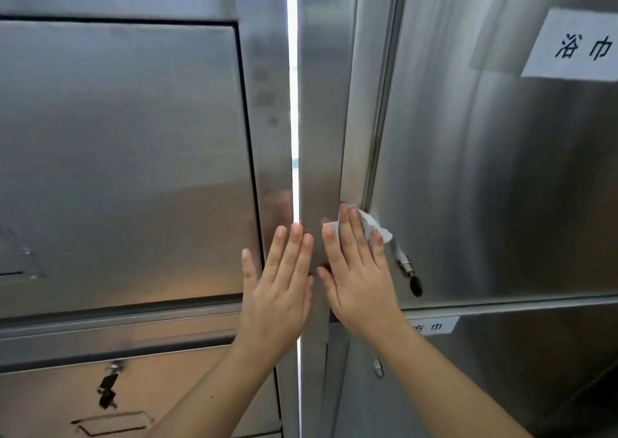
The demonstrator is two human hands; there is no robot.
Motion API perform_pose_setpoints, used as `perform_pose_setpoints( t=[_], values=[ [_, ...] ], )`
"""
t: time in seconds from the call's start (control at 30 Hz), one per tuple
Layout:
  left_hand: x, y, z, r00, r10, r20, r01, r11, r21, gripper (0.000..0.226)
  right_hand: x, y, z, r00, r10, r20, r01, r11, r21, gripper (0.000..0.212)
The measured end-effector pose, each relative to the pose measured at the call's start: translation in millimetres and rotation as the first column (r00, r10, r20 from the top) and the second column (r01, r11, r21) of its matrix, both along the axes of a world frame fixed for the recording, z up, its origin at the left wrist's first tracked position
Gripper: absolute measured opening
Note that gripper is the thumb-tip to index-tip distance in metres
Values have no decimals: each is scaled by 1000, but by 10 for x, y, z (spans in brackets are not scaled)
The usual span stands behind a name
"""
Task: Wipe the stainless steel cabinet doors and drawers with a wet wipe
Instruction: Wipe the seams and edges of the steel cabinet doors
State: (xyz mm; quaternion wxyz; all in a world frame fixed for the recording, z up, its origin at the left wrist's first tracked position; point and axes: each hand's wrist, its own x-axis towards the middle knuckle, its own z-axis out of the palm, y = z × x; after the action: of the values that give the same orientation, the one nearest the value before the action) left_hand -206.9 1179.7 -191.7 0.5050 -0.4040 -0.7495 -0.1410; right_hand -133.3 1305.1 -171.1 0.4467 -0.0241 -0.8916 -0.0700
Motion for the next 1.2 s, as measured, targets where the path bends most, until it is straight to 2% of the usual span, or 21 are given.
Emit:
perform_pose_setpoints(
  t=[0.17,0.57,0.73,0.93,1.07,1.2],
  values=[
    [104,41,-151,999,13,40,-15,999,42,65,29,40,-197,999,30,-15,-29,999,31,55],
    [86,-21,-380,998,-9,55,9,1000,-2,68,-60,70,-528,995,24,-97,-17,997,70,60],
    [47,68,-586,999,-16,42,14,998,64,65,-75,91,-677,986,39,-165,-22,995,101,60],
    [11,221,-781,999,-37,8,35,974,223,56,-109,72,-854,966,52,-254,-30,995,92,55],
    [2,234,-984,998,-61,-35,68,966,250,53,-127,38,-1053,943,98,-318,-85,995,53,52],
    [20,264,-1229,995,-54,-87,76,958,275,52,-167,35,-1221,923,87,-376,-72,996,53,52]
  ],
)
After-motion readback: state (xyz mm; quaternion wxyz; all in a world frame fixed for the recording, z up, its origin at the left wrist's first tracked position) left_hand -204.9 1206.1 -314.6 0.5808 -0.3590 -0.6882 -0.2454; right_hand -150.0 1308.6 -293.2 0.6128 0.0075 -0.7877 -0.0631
